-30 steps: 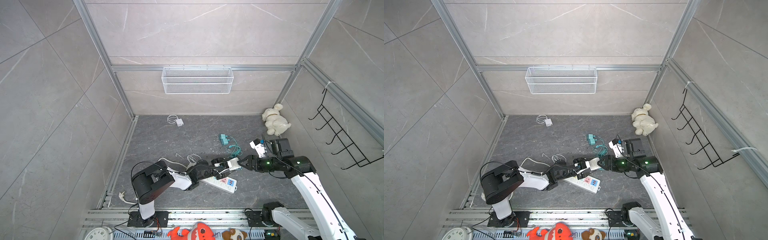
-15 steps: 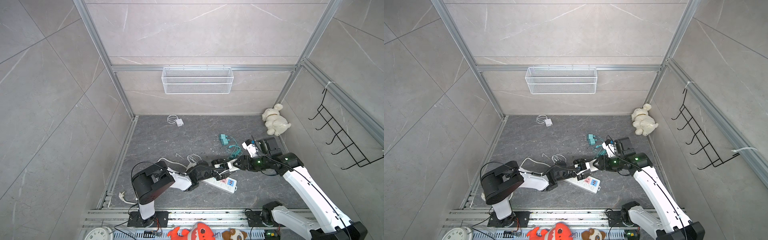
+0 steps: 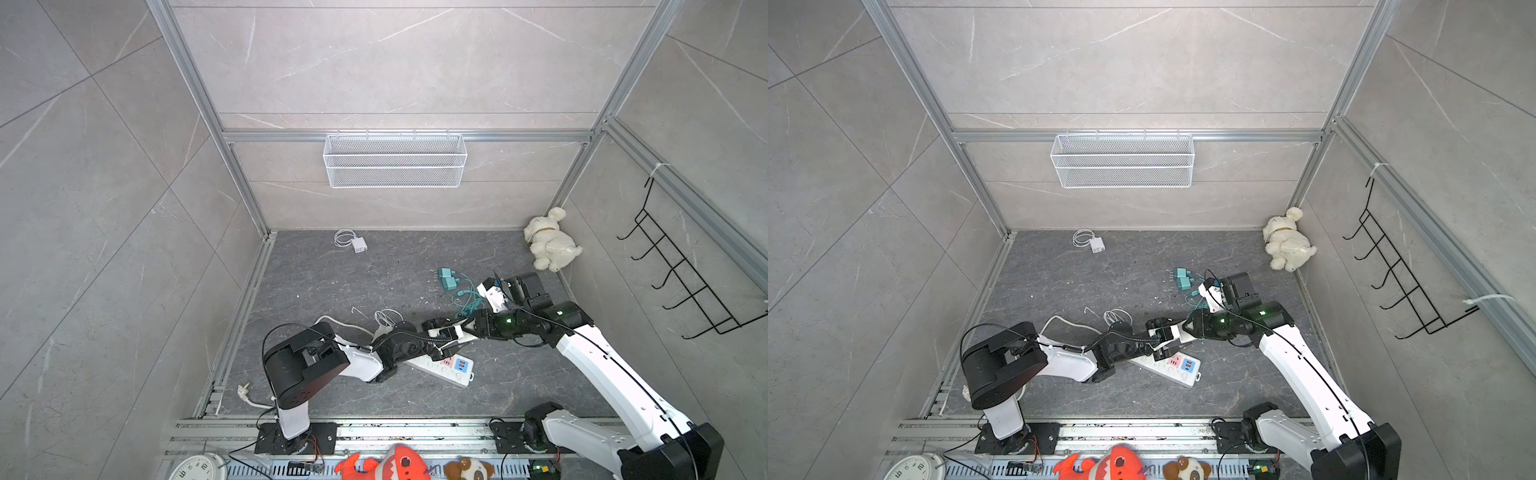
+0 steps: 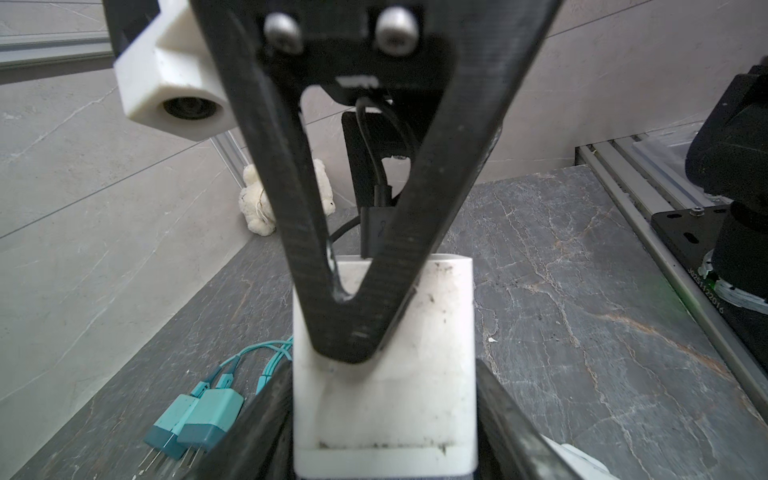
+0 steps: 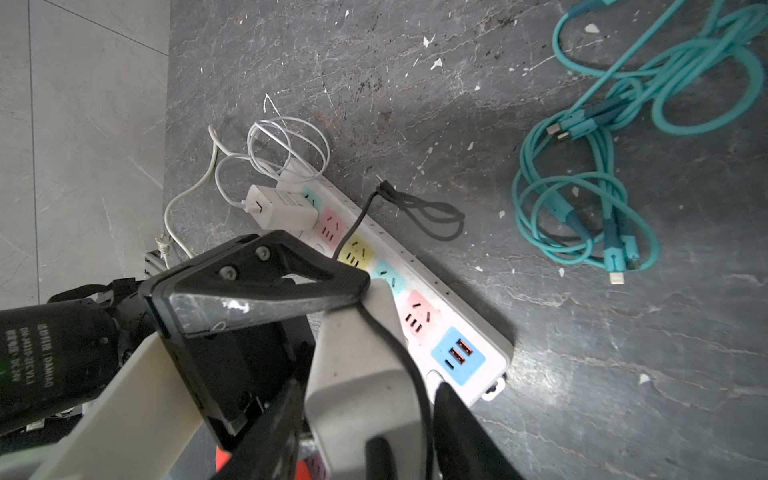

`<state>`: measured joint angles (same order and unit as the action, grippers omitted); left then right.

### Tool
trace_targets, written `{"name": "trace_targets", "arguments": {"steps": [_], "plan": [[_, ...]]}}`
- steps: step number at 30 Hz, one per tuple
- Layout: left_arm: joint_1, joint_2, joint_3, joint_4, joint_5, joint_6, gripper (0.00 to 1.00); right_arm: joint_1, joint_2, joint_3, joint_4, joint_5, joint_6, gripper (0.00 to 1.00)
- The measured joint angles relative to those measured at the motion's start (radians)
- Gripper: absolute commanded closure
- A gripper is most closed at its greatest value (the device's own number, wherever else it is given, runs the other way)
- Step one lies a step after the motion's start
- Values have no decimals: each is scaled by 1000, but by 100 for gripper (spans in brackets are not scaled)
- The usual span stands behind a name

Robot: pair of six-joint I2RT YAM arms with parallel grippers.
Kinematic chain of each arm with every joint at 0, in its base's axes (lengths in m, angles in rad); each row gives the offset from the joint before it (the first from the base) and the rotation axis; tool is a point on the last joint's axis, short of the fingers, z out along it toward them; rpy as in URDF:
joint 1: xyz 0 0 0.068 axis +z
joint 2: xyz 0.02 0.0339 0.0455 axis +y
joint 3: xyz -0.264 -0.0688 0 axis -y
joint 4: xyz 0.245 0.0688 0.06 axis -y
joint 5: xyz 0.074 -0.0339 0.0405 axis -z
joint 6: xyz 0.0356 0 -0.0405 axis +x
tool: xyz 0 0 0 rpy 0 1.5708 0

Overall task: Insert the plug
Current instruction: 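Grasp the white square charger with the right gripper and open the left gripper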

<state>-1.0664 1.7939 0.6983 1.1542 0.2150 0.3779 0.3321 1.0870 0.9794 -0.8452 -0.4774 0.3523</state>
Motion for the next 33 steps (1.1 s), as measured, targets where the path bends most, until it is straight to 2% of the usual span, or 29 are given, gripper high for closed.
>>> {"name": "trace_targets", "arguments": {"steps": [4,7,8,10,12,14,17,24,33], "plan": [[0,0,0,-2,-2,0,60,5,5,-7,5,7,-4,59],[4,0,1,-13,5,-5,58,14,6,-10,5,17,-28,71],[5,0,2,-18,5,-4,53,15,6,-12,7,19,-32,74],[5,0,6,-30,5,-5,37,16,7,-14,9,24,-35,80],[5,0,13,-34,0,-6,35,16,8,-14,12,31,-34,84],[5,0,23,-43,-8,-3,32,16,16,-7,13,43,-31,85],[5,0,66,-53,-29,0,20,18,51,27,8,59,-23,86],[16,-2,198,-144,-57,13,17,18,159,212,-43,149,-32,86],[117,-2,245,-265,-27,-7,11,-47,292,417,-71,216,-62,87]]}}
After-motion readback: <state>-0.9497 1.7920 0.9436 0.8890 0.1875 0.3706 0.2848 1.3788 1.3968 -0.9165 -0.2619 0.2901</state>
